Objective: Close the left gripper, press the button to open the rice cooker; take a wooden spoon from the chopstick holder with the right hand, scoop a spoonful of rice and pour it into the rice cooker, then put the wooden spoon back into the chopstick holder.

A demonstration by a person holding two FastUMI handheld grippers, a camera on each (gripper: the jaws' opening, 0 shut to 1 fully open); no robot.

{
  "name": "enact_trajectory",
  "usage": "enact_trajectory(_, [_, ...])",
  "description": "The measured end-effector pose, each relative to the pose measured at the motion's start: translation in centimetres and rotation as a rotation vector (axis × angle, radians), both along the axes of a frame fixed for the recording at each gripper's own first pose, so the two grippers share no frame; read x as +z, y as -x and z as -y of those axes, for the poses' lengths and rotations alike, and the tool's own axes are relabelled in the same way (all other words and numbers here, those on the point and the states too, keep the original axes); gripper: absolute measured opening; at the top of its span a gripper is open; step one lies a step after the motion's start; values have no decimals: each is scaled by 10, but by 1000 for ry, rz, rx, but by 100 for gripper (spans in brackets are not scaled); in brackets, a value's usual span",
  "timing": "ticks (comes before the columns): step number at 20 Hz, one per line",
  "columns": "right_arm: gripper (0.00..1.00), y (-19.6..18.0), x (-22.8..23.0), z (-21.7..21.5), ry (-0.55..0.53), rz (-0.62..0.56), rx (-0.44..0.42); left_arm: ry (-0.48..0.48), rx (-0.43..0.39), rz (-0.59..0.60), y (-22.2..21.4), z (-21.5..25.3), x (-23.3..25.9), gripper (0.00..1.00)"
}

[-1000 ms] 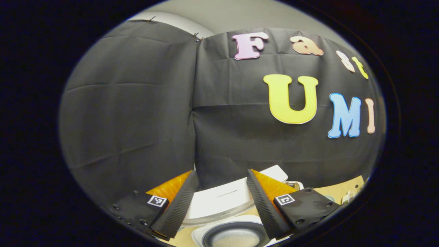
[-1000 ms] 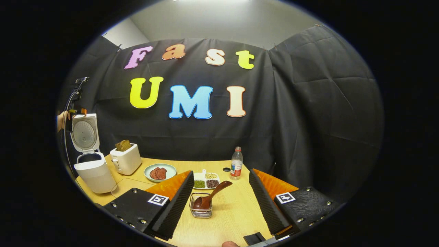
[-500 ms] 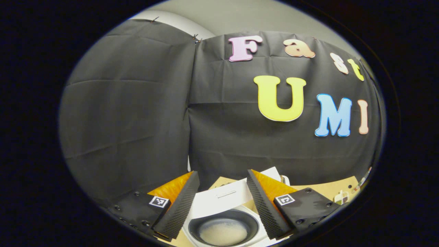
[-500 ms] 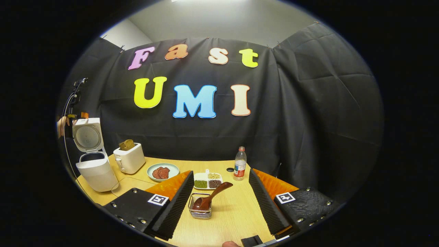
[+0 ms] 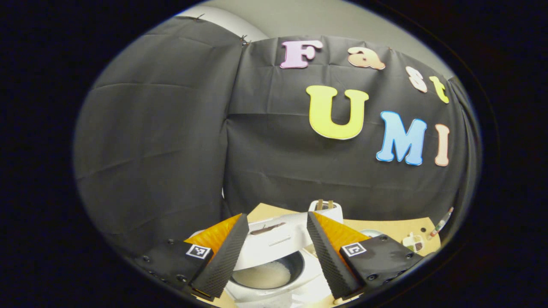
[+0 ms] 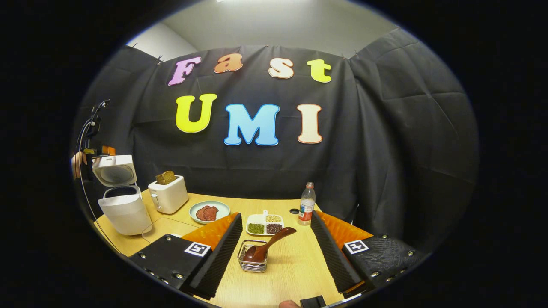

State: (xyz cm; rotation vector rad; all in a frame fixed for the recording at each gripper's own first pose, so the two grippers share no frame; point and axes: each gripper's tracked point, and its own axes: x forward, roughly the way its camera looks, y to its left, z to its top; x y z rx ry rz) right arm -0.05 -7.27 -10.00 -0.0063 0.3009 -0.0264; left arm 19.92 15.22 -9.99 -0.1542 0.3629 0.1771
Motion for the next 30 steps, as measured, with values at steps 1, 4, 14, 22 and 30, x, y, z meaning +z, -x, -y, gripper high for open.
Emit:
enact_trajectory(1, [98, 0, 0, 0, -1, -1, 5, -1, -2, -3, 4, 3, -3, 99])
enact_trajectory(4, [98, 3, -4, 0, -12, -11, 14, 6, -3, -18, 14, 12, -16, 92])
enact_trajectory(14, [98, 0, -14, -5, -27, -26, 43, 24, -21, -86, 40, 39, -58, 97])
enact_trajectory(22, [98, -1, -19, -13, -22, -36, 60, 64, -36, -177, 58, 51, -103, 96])
enact_trajectory(30, [98, 2, -20, -12, -15, -39, 59, 28, -57, -229, 58, 54, -124, 96])
